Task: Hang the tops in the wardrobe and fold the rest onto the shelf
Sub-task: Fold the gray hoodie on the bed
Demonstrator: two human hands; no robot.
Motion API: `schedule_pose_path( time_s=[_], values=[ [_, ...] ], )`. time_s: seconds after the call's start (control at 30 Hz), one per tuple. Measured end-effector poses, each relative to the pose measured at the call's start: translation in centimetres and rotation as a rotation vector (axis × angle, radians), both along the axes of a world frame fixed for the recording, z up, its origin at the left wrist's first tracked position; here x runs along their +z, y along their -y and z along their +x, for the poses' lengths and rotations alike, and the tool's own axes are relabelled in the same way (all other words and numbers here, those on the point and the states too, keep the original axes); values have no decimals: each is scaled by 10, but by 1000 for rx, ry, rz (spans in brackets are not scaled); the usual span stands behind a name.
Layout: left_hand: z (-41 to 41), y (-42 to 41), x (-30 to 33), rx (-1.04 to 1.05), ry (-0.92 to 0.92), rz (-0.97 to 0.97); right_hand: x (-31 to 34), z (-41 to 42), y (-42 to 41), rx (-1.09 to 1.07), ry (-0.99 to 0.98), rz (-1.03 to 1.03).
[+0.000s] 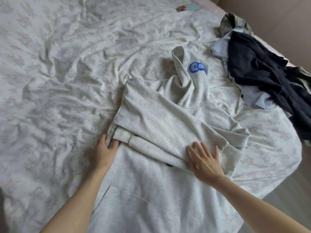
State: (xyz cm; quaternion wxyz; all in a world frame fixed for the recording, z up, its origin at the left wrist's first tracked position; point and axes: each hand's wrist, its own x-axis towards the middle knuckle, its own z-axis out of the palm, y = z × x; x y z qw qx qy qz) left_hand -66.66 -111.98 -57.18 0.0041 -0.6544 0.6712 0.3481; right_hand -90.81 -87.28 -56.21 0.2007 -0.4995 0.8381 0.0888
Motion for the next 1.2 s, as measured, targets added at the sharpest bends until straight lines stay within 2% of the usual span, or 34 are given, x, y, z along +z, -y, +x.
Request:
schedule_pose_path(
  time_s=[0.07,0.13,0.3,0.43,0.53,0.6,0.7,0.77,0.83,0.9,1.03,1.1,1.2],
  values=[
    [1,-4,-2,-23,0,18,0,7,7,23,42,-12],
    [1,-3,-2,-10,36,-63,-2,16,16,37,60,-21],
    [7,18,10,164,75,-206,-9,20,23,10,96,95],
    [24,32,11,227,124,-189,-13,13,14,-61,138,221],
    [15,24,9,213,133,-207,-12,14,14,-76,130,216],
    [10,9,10,108,162,-307,-10,18,16,-76,104,171],
    [2,-20,12,-286,106,-440,-15,29,18,-27,87,130],
    [-1,-42,4,-584,140,-383,-19,30,14,-48,87,149],
    [7,-59,-10,-698,280,-204,-21,26,3,-85,31,198],
    [21,-72,-23,-669,417,-85,-21,19,-12,-97,-15,250],
    [30,-85,-21,-589,467,-4,-12,1,-38,-105,-57,279],
    [24,-93,-14,-526,412,-15,-5,-8,-49,-113,-55,304],
    [8,-106,-3,-410,221,-120,2,-12,-51,-139,-4,324]
  ],
)
